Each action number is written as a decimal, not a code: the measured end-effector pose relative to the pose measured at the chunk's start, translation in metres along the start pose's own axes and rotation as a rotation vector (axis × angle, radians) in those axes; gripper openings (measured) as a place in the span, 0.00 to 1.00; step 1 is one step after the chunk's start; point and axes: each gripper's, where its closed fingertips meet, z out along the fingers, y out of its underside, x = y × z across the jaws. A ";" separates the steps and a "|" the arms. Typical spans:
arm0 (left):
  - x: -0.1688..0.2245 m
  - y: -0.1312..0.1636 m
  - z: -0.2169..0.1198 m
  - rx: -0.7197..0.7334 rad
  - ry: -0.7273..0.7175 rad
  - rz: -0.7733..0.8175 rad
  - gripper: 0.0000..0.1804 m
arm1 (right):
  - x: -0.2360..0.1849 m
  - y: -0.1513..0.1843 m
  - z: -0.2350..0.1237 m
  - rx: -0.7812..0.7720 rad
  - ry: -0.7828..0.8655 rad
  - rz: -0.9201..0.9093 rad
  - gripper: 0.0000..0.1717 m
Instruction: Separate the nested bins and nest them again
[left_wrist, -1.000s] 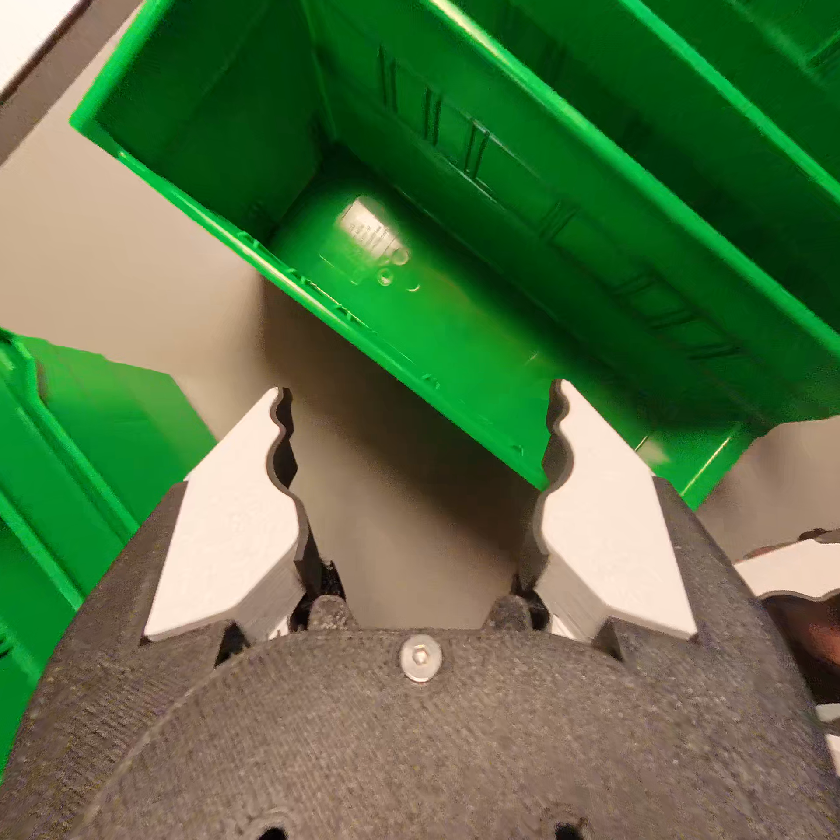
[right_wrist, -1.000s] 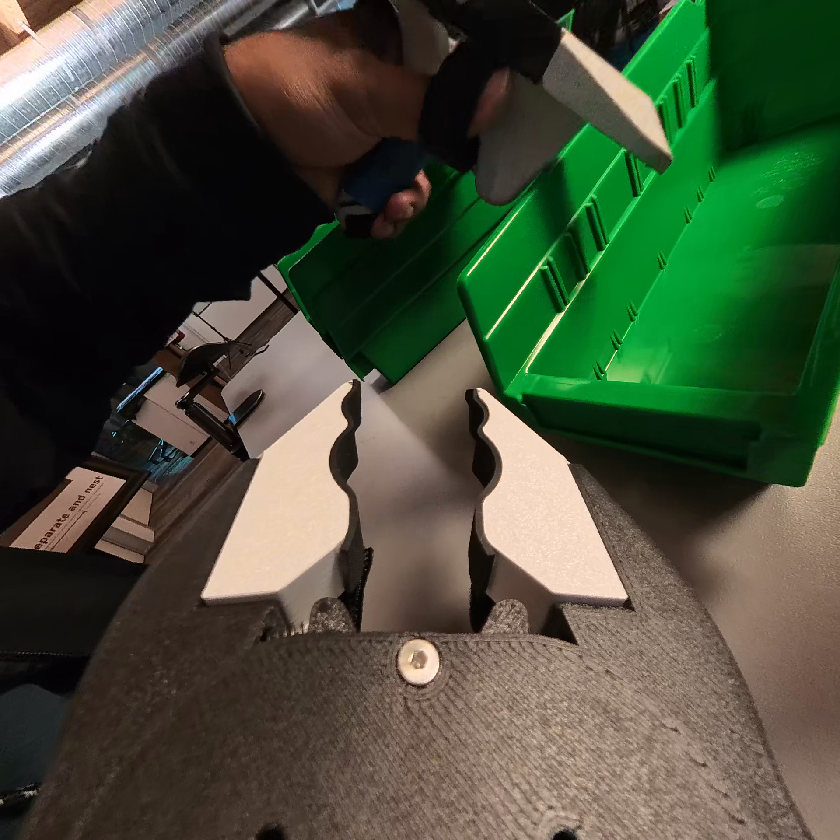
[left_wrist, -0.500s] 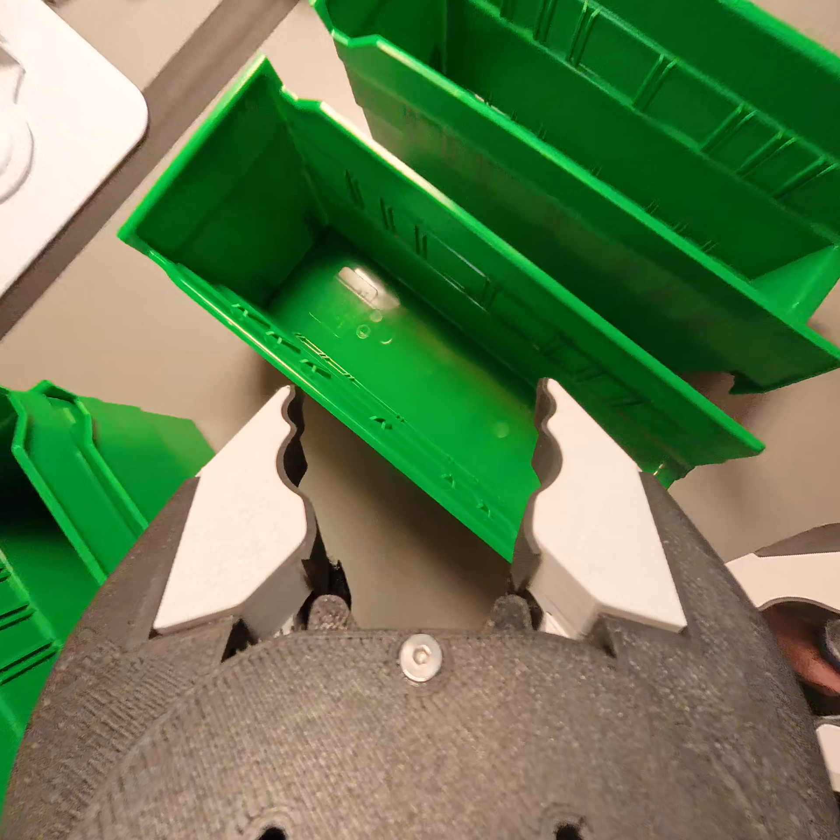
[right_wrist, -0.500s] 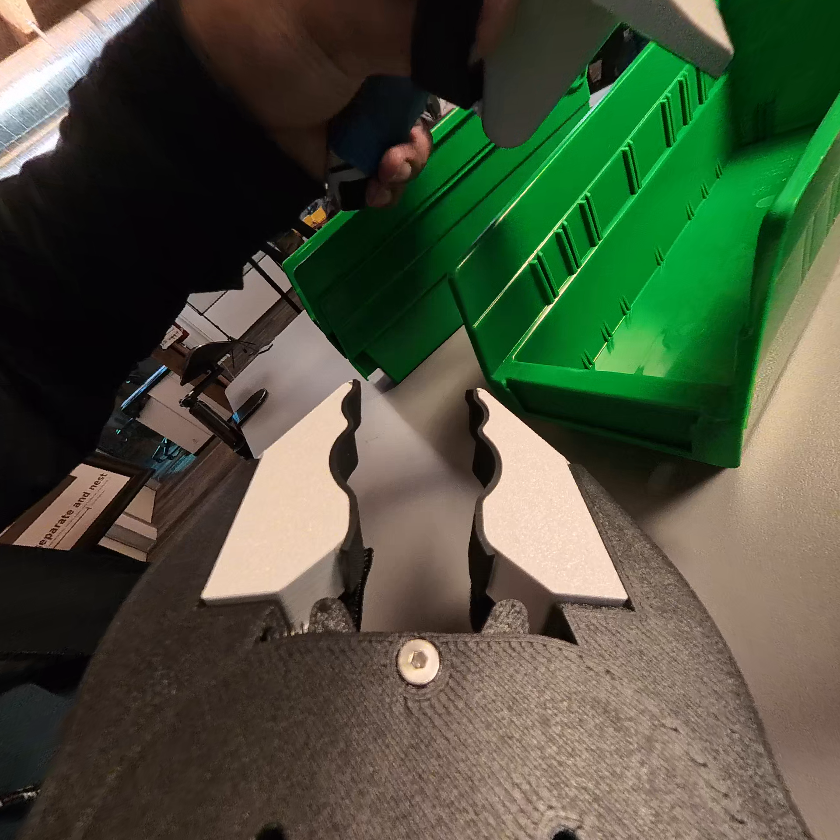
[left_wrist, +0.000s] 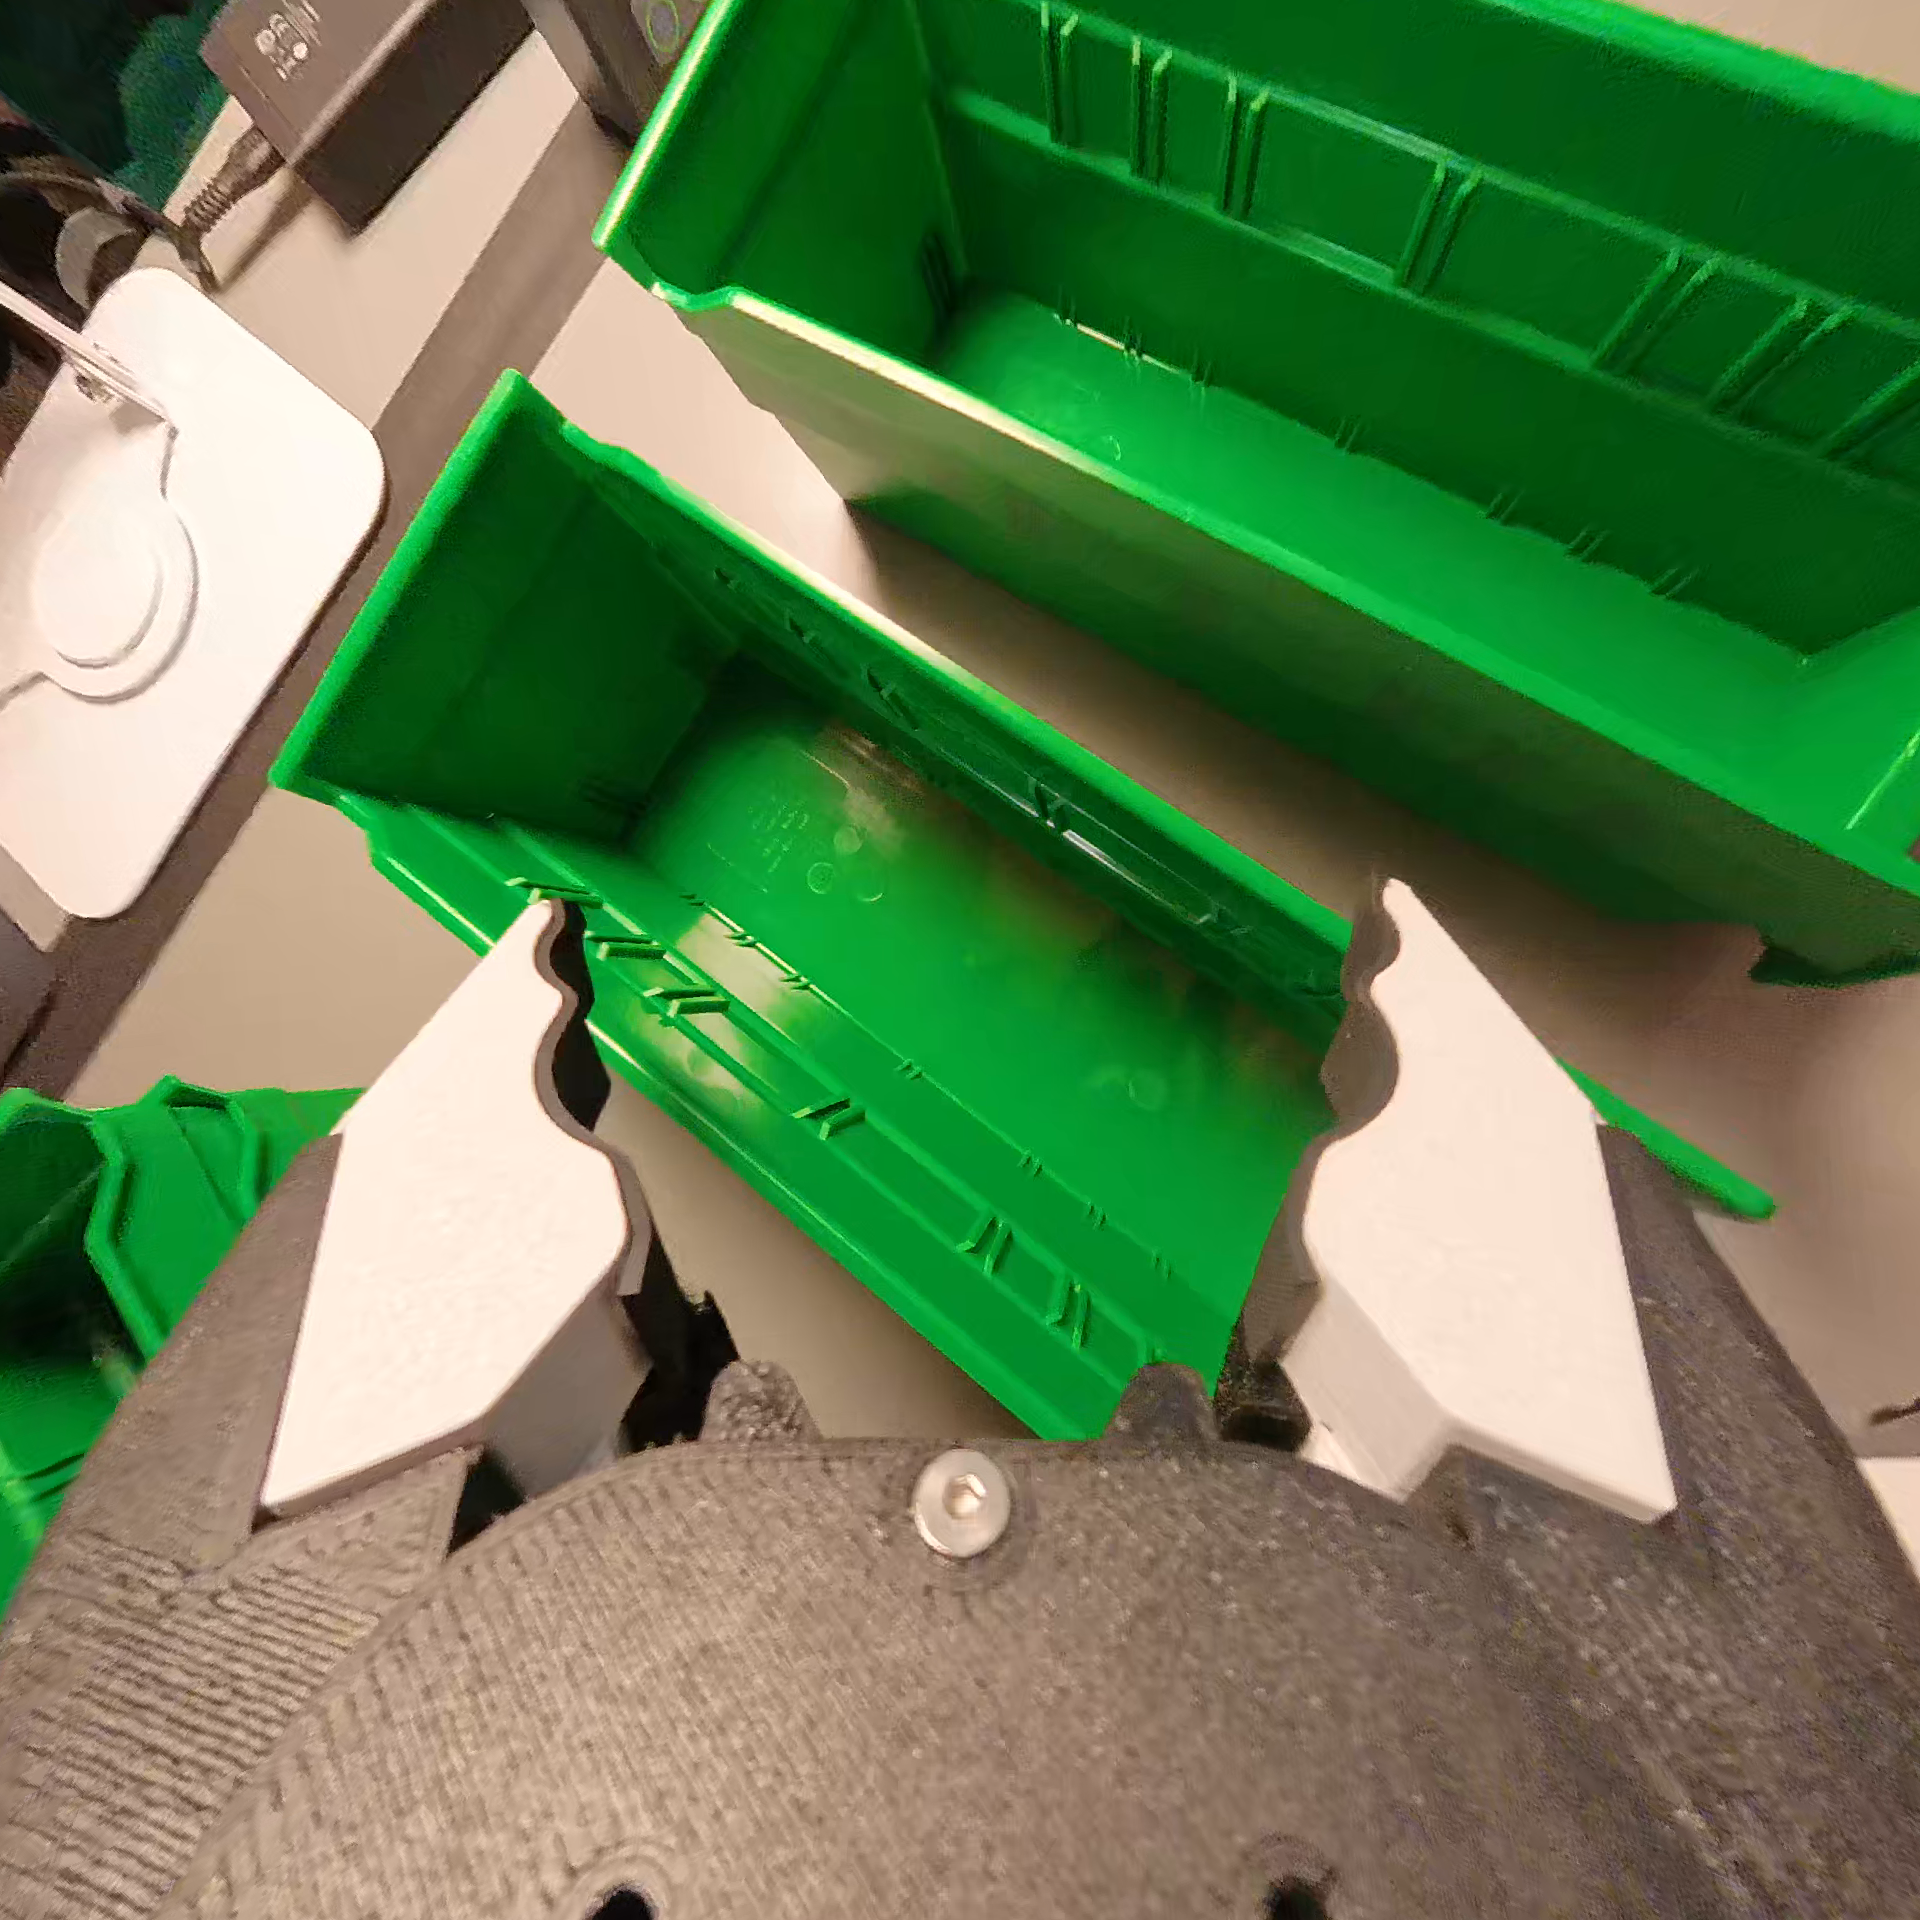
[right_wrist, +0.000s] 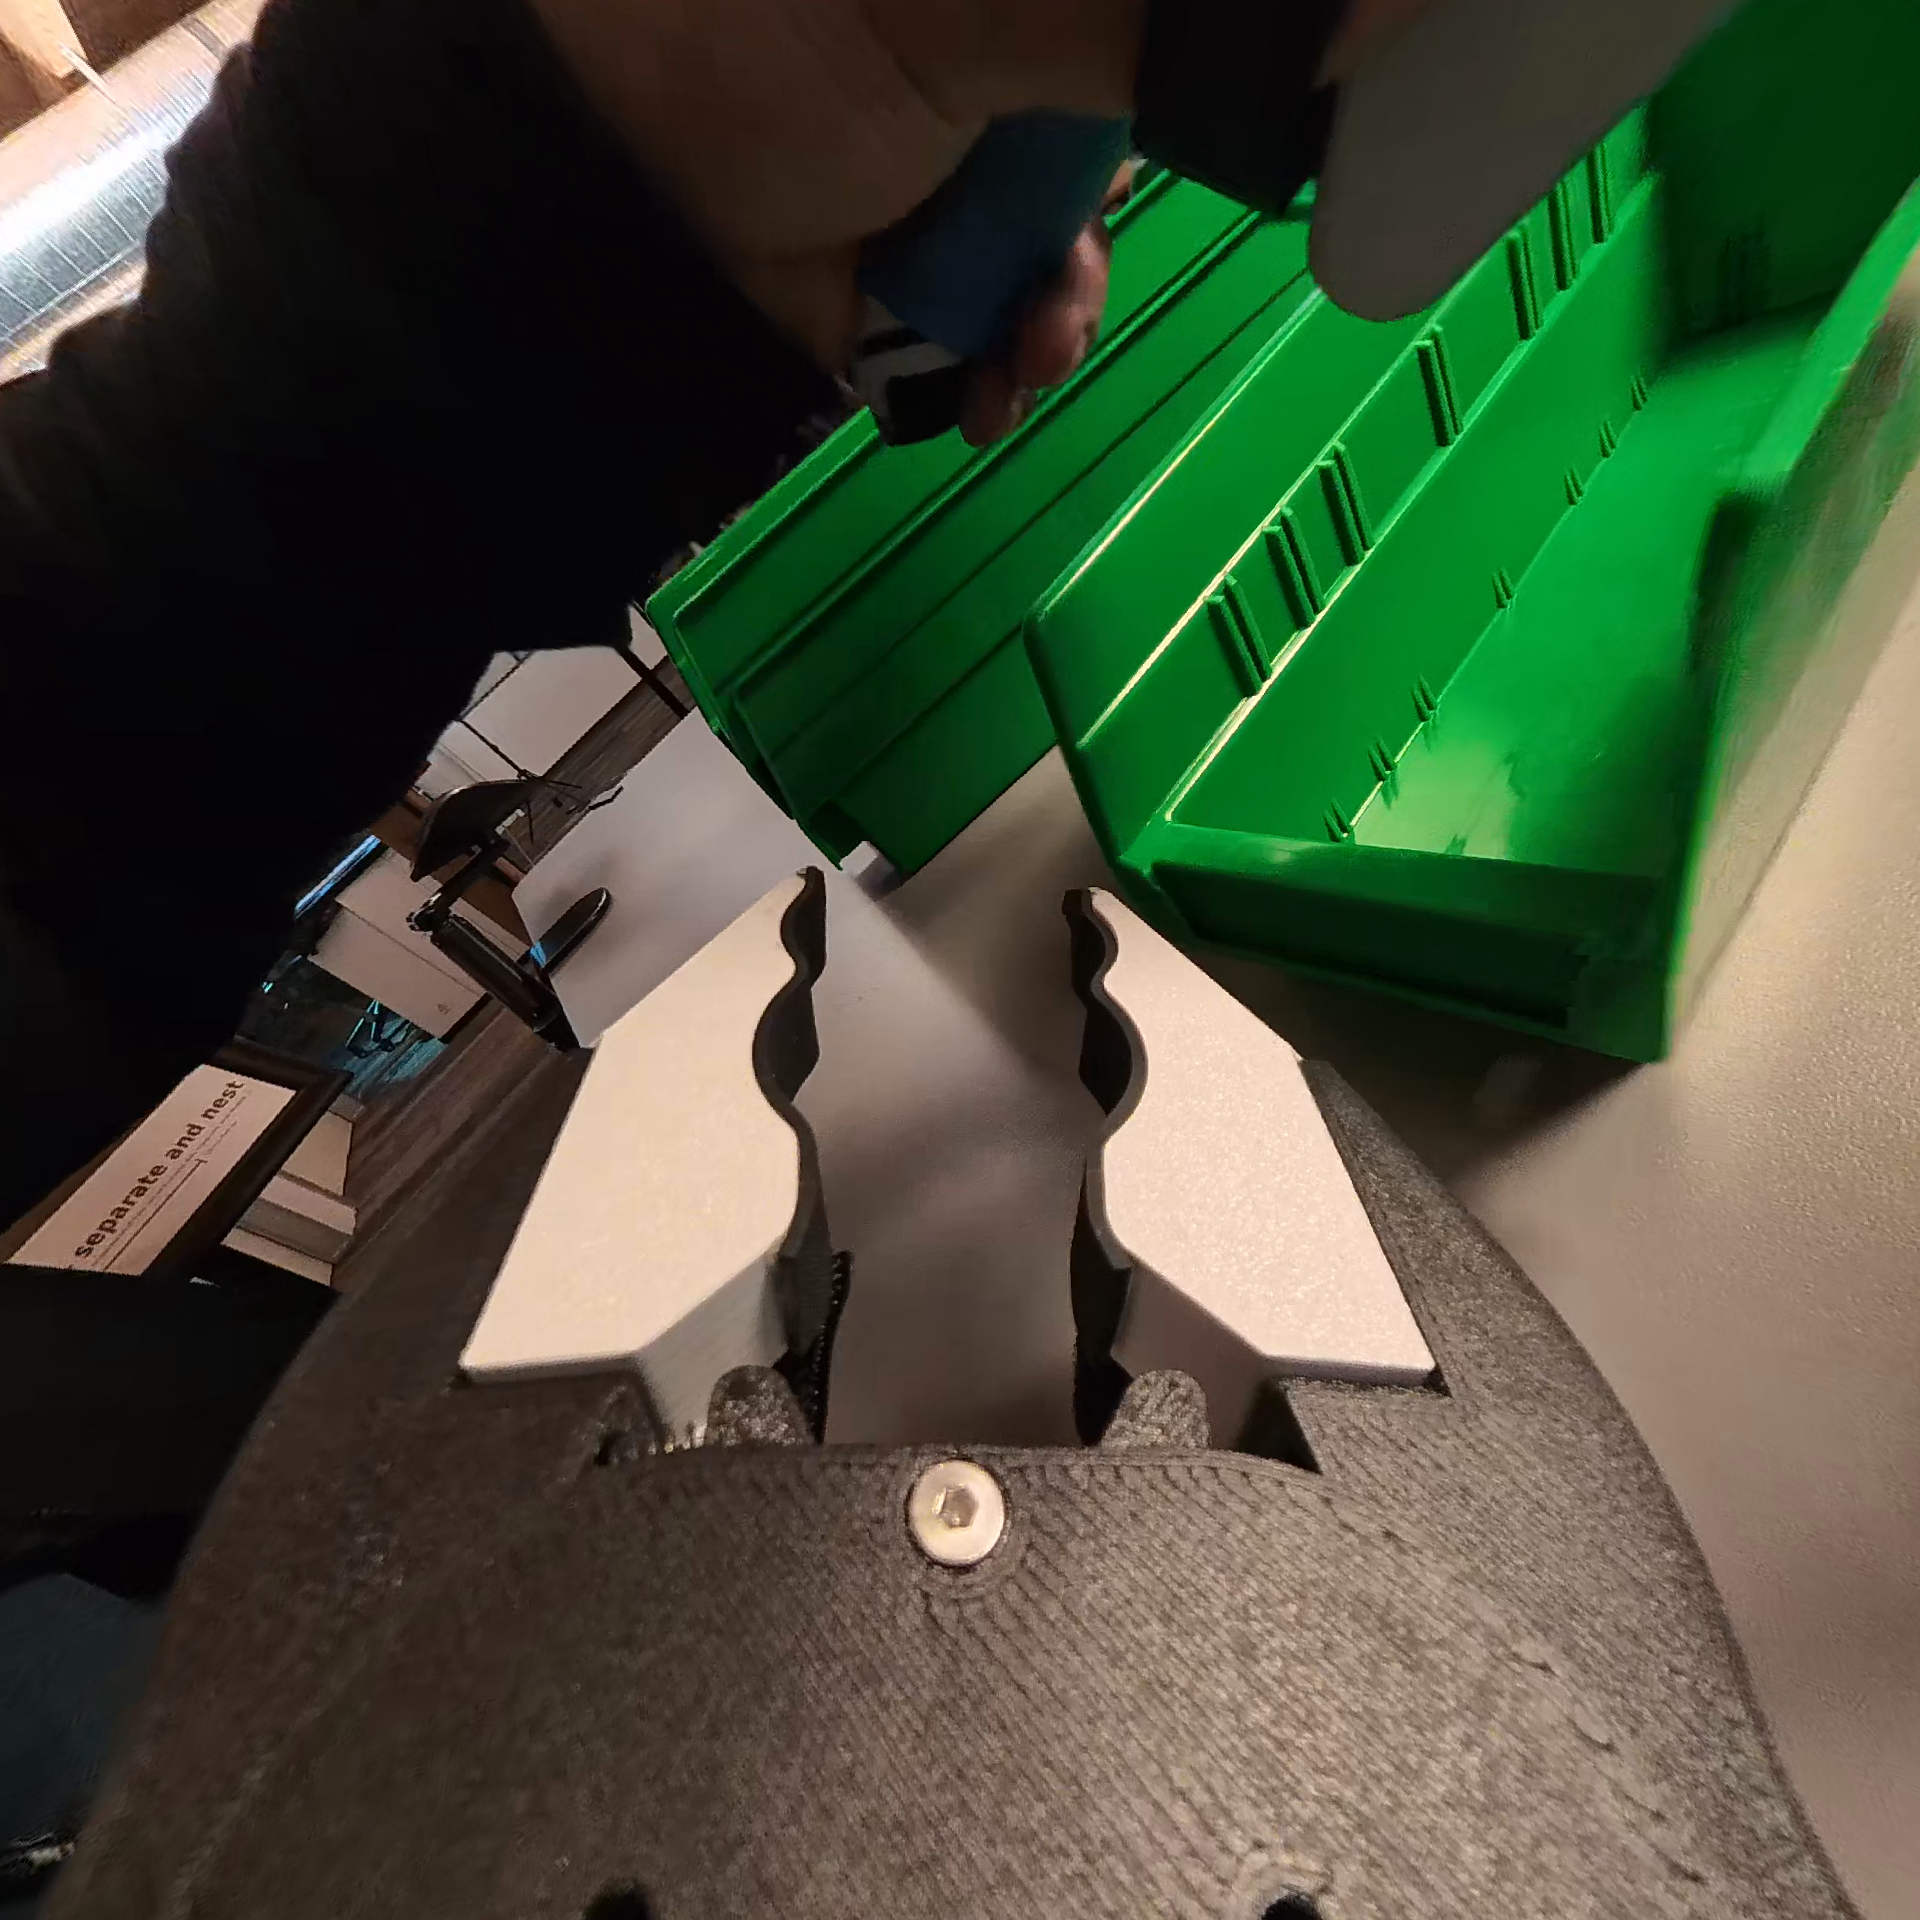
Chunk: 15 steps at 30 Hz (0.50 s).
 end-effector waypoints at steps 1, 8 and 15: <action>-0.003 0.002 -0.003 -0.011 -0.012 0.033 0.79 | 0.000 0.000 0.000 0.001 -0.002 0.002 0.28; -0.030 0.032 -0.018 -0.116 -0.031 0.057 0.77 | -0.002 0.000 -0.001 -0.001 -0.015 0.002 0.28; -0.029 0.043 -0.014 -0.093 0.076 -0.208 0.80 | -0.002 0.001 -0.001 -0.005 -0.008 -0.002 0.28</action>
